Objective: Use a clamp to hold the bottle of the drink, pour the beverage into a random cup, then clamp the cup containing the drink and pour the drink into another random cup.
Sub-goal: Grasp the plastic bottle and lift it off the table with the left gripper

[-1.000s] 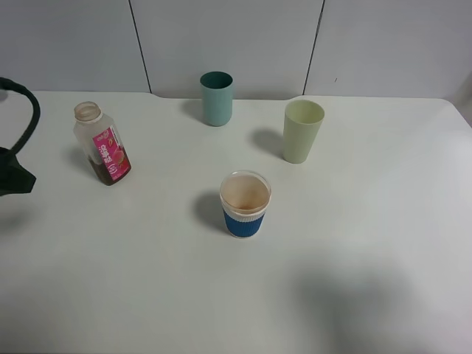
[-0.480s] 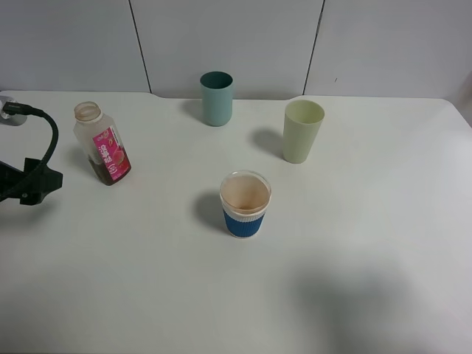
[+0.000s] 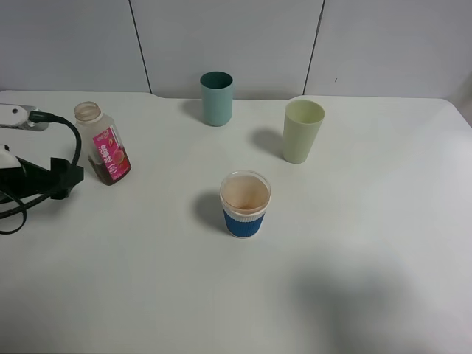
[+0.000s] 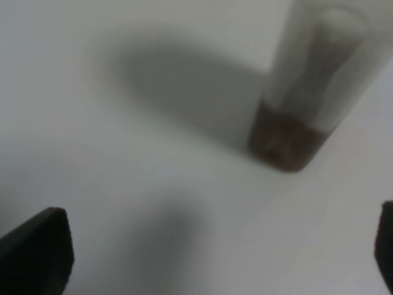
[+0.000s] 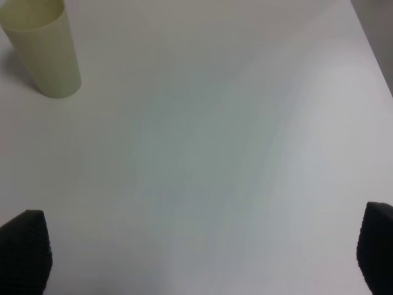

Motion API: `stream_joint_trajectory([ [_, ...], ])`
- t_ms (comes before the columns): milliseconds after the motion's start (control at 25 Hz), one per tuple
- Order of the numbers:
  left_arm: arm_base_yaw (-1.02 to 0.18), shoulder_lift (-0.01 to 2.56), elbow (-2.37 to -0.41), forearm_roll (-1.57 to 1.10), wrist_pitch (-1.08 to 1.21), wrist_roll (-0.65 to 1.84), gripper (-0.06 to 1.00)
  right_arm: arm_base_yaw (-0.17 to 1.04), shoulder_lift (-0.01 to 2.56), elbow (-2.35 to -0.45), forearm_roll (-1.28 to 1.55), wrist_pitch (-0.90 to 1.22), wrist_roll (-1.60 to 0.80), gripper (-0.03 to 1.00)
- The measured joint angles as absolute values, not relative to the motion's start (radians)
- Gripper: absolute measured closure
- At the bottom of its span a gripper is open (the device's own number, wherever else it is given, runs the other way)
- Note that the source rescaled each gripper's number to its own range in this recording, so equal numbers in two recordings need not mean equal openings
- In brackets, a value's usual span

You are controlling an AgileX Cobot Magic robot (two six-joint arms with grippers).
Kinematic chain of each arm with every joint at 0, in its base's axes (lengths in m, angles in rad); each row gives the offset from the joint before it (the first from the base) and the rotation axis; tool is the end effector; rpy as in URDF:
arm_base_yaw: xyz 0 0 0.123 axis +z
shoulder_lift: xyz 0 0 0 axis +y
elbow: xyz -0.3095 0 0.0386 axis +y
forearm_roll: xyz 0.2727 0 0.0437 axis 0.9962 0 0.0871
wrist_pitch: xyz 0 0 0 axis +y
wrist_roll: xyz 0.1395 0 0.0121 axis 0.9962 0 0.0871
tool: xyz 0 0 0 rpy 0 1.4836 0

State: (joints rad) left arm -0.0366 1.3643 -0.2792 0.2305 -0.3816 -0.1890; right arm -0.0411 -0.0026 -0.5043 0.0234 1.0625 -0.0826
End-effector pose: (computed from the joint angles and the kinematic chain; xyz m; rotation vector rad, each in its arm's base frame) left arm 0.2527 -0.0212 0.1313 0.1159 2.1924 -0.0998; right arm 0.0326 0.0015 0.2681 -0.0435 2.0389 -0.0496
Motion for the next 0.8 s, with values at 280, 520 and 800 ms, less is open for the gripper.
stream_joint_trajectory([
  [280, -0.037, 1.592, -0.276, 0.47, -0.688, -0.212, -0.06, -0.041, -0.003, -0.504, 0.023, 1.062, -0.083, -0.03],
  [520, -0.037, 1.748, -0.316, 0.491, -0.818, -0.194, -0.06, -0.041, -0.003, -0.504, 0.023, 1.062, -0.083, -0.03],
  [800, -0.031, 1.825, -0.408, 0.492, -0.872, -0.189, -0.06, -0.041, -0.003, -0.504, 0.023, 1.062, -0.083, -0.03],
])
